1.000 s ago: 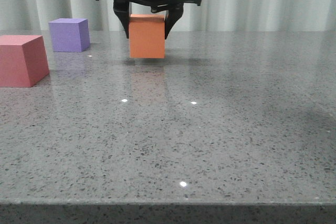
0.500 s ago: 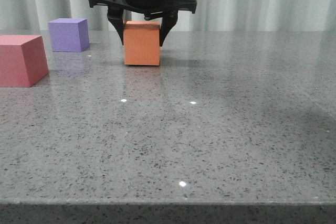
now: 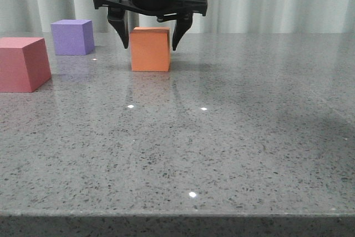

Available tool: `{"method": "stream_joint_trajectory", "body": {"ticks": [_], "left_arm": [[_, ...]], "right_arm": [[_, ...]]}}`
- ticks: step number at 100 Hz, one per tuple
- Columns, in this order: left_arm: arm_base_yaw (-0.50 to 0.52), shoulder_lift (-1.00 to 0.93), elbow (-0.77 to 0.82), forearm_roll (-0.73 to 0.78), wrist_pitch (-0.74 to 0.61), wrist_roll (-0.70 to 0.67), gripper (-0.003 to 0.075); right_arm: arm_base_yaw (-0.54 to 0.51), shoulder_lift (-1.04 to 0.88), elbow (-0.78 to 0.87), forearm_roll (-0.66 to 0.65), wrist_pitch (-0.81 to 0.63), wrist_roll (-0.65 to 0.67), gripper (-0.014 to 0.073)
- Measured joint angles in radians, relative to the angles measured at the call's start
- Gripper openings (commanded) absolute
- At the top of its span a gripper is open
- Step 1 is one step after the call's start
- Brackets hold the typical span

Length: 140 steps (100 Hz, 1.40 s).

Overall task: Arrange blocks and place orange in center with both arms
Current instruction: 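Carry the orange cube with the right gripper toward the table center and release, then raise the open right gripper away from the orange cube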

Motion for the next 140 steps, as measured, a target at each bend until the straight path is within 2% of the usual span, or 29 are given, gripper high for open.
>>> {"method": "stream_joint_trajectory", "body": {"ticks": [19,36,76,117,130,140], "left_arm": [[0.000,0.000,0.000,0.000,0.000,0.000,-0.0020],[0.000,0.000,0.000,0.000,0.000,0.000,-0.0020],[0.000,0.000,0.000,0.000,0.000,0.000,-0.0020],[0.000,0.000,0.000,0.000,0.000,0.000,-0.0020],[0.000,0.000,0.000,0.000,0.000,0.000,-0.0020],[0.000,0.000,0.000,0.000,0.000,0.000,-0.0020]], "right_arm": [[0.000,-0.009,0.000,0.000,0.000,-0.005,0.0627],[-0.030,-0.073,0.000,0.000,0.013,-0.078,0.0627],[-0.227,-0.243,0.000,-0.002,0.103,-0.327,0.0627],[-0.420,-0.330,0.000,0.033,0.112,-0.492,0.0627],[-0.460,-0.376,0.054,0.042,0.112,-0.512,0.0627],[-0.481,-0.423,0.153,0.044,0.063,-0.516,0.0627]]}}
